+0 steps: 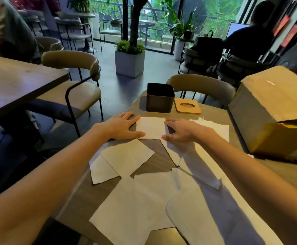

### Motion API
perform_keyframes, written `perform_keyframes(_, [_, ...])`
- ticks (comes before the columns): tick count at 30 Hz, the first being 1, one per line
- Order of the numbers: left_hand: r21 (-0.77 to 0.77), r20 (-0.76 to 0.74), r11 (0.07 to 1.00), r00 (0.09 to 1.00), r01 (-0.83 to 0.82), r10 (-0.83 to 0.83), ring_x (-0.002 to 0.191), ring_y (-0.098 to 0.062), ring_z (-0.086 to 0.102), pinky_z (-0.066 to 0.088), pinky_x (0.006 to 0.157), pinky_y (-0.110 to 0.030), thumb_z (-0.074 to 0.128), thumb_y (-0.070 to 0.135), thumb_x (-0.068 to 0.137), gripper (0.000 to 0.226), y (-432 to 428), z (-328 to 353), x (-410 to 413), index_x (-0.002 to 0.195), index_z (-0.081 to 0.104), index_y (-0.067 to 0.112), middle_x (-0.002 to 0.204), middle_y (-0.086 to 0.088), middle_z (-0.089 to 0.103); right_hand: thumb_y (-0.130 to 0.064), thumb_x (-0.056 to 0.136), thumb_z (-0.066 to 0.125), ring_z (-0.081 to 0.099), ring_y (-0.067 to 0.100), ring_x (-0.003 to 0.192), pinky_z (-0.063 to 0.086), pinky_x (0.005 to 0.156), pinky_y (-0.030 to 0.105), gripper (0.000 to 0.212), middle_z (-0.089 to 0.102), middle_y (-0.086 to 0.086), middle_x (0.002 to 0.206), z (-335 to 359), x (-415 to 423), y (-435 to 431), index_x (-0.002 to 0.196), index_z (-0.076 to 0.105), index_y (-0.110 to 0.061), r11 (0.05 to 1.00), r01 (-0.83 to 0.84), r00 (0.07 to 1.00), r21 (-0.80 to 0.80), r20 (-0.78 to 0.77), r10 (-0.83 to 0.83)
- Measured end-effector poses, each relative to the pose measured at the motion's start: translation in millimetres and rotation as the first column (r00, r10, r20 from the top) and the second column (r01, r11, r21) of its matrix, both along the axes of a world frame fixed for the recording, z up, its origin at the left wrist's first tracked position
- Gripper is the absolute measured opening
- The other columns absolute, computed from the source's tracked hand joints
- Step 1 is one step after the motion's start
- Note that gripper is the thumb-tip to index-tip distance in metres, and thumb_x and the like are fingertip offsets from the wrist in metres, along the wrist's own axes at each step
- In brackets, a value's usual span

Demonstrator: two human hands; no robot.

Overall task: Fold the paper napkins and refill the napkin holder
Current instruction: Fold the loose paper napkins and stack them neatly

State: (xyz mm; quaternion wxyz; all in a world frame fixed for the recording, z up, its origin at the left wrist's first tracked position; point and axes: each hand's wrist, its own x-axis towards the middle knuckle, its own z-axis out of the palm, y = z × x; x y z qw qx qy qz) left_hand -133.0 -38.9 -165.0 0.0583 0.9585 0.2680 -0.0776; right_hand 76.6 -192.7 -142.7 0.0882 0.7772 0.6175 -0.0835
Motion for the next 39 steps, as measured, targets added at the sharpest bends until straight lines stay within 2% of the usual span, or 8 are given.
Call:
perform_keyframes(4, [0.036, 0.068, 0.999, 0.998, 0.006, -0.008, 0.148, -0.030, 0.016, 0.015, 0.118, -0.050, 0.039, 0.075, 0.089, 0.087, -11, 6, 2, 0.157, 0.014, 0.027, 0.163, -0.003, 0.013, -0.061, 0.094, 0.051, 0.058, 0.023, 0.111, 0.049, 0.094, 0.036, 0.053, 0.060, 0.006, 0.130, 2, 1, -11, 0.129, 0.054, -0.021, 0.995, 0.037, 0.988, 0.088, -0.152, -0.023])
perform_keyframes(7, [0.056, 0.261, 0.997, 0.963, 0.061, -0.074, 0.141, -0.027, 0.031, 0.026, 0.114, -0.047, 0.040, 0.067, 0.093, 0.070, -30, 8, 9, 0.152, 0.033, 0.029, 0.156, -0.004, 0.034, -0.035, 0.099, 0.058, 0.062, 0.019, 0.105, 0.050, 0.090, 0.030, 0.031, 0.067, 0.005, 0.120, 12, 5, -27, 0.125, 0.060, -0.020, 0.981, 0.080, 0.964, 0.179, -0.264, -0.030])
perform_keyframes(12, [-0.088, 0.349, 0.991, 0.935, 0.103, -0.066, 0.122, -0.021, 0.049, 0.040, 0.105, -0.040, 0.048, 0.056, 0.096, 0.050, -76, 7, 36, 0.132, 0.061, 0.024, 0.134, -0.004, 0.057, -0.018, 0.092, 0.067, 0.065, 0.024, 0.109, 0.050, 0.086, 0.026, 0.031, 0.069, 0.005, 0.116, 15, 16, -45, 0.122, 0.068, -0.017, 0.981, 0.146, 0.953, 0.129, -0.284, -0.104])
perform_keyframes(17, [-0.203, 0.402, 0.978, 0.915, 0.046, 0.041, 0.113, -0.023, 0.055, 0.044, 0.101, -0.038, 0.056, 0.046, 0.097, 0.043, -92, 2, 53, 0.129, 0.062, 0.018, 0.126, -0.008, 0.062, -0.010, 0.093, 0.067, 0.066, 0.021, 0.102, 0.041, 0.077, 0.013, 0.017, 0.072, 0.008, 0.107, 7, 15, -49, 0.108, 0.075, -0.011, 0.947, 0.090, 0.965, 0.308, -0.262, -0.007])
perform_keyframes(21, [-0.415, 0.539, 0.906, 0.824, 0.078, 0.176, 0.086, -0.020, 0.059, 0.048, 0.080, -0.027, 0.057, 0.030, 0.098, 0.021, -97, 4, 52, 0.096, 0.068, 0.013, 0.091, -0.009, 0.066, -0.008, 0.092, 0.068, 0.061, 0.008, 0.097, 0.043, 0.071, 0.003, 0.017, 0.069, 0.000, 0.105, 15, 19, -57, 0.108, 0.073, -0.012, 0.879, 0.003, 0.957, 0.476, -0.256, 0.135])
perform_keyframes(27, [-0.559, 0.673, 0.817, 0.652, 0.141, 0.349, 0.081, -0.005, 0.057, 0.046, 0.069, -0.013, 0.053, 0.022, 0.101, 0.018, -82, 18, 41, 0.100, 0.062, 0.007, 0.086, -0.001, 0.060, -0.015, 0.096, 0.064, 0.062, 0.011, 0.096, 0.055, 0.064, 0.016, 0.026, 0.059, 0.000, 0.115, 26, 18, -52, 0.122, 0.062, -0.015, 0.801, 0.171, 0.888, 0.574, -0.443, 0.128])
perform_keyframes(33, [-0.487, 0.688, 0.872, 0.590, -0.056, 0.422, 0.073, -0.009, 0.057, 0.043, 0.060, -0.011, 0.056, 0.026, 0.100, 0.018, -50, 21, 36, 0.116, 0.054, 0.018, 0.083, 0.009, 0.054, -0.015, 0.093, 0.069, 0.068, 0.021, 0.085, 0.062, 0.077, 0.033, 0.018, 0.067, 0.007, 0.094, 21, 5, -24, 0.107, 0.058, -0.016, 0.734, 0.364, 0.827, 0.573, -0.561, 0.028])
perform_keyframes(39, [-0.358, 0.630, 0.915, 0.675, -0.186, 0.384, 0.083, -0.017, 0.060, 0.050, 0.071, -0.024, 0.056, 0.028, 0.100, 0.022, -27, 5, 35, 0.120, 0.048, 0.021, 0.094, -0.005, 0.062, -0.012, 0.095, 0.066, 0.061, 0.020, 0.084, 0.049, 0.067, 0.023, 0.012, 0.062, 0.005, 0.091, 6, -9, 9, 0.097, 0.055, -0.018, 0.740, 0.404, 0.836, 0.538, -0.545, -0.061])
